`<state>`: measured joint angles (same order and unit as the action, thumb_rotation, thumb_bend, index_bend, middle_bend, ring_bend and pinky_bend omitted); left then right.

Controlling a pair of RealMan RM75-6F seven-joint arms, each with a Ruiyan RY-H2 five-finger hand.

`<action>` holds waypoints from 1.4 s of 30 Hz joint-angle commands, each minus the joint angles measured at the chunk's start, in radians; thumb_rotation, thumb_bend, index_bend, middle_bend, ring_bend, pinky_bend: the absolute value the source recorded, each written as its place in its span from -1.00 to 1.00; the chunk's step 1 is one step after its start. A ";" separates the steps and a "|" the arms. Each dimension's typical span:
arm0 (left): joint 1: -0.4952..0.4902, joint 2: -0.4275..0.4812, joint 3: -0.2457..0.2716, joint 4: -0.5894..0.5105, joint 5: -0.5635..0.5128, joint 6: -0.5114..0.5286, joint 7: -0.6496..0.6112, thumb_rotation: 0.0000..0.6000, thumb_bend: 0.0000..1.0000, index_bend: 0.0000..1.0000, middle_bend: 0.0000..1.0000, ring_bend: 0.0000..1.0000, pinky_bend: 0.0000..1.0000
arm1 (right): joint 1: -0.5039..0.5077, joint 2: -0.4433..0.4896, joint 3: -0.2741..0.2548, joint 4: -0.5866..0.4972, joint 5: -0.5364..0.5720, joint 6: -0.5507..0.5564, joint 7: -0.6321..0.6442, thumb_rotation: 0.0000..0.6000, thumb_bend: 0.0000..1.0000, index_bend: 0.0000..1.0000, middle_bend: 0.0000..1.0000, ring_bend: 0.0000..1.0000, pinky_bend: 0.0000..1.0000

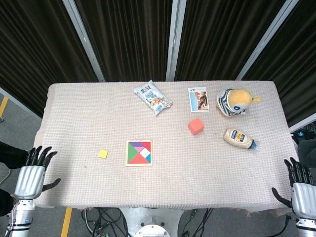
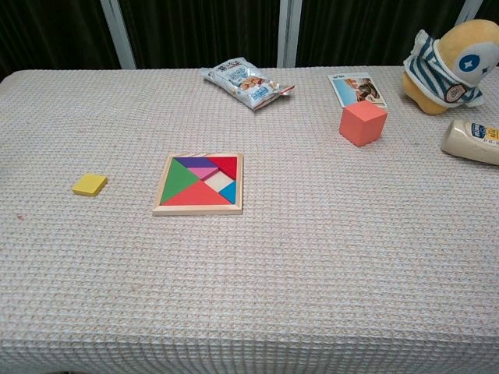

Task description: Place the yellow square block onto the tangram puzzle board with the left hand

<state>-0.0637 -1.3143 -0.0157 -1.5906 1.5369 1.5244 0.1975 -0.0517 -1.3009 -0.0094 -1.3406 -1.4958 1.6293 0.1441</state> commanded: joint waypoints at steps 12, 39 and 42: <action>-0.007 0.012 0.016 -0.022 0.006 -0.027 -0.044 1.00 -0.94 -0.65 -0.79 -1.00 -1.00 | -0.015 0.033 0.014 -0.077 -0.015 0.003 -0.022 1.00 -0.74 -1.00 -1.00 -1.00 -1.00; -0.280 -0.119 -0.080 0.114 -0.067 -0.377 -0.097 1.00 -0.85 -0.52 -0.78 -1.00 -1.00 | -0.005 0.086 0.053 -0.164 0.003 -0.037 -0.050 1.00 -0.71 -1.00 -1.00 -1.00 -1.00; -0.303 -0.138 -0.086 0.144 -0.089 -0.411 -0.109 1.00 -0.79 -0.52 -0.77 -1.00 -1.00 | -0.003 0.085 0.052 -0.165 0.003 -0.045 -0.055 1.00 -0.71 -1.00 -1.00 -1.00 -1.00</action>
<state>-0.3551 -1.4417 -0.0960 -1.4572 1.4589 1.1268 0.0971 -0.0552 -1.2158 0.0433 -1.5054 -1.4927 1.5855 0.0902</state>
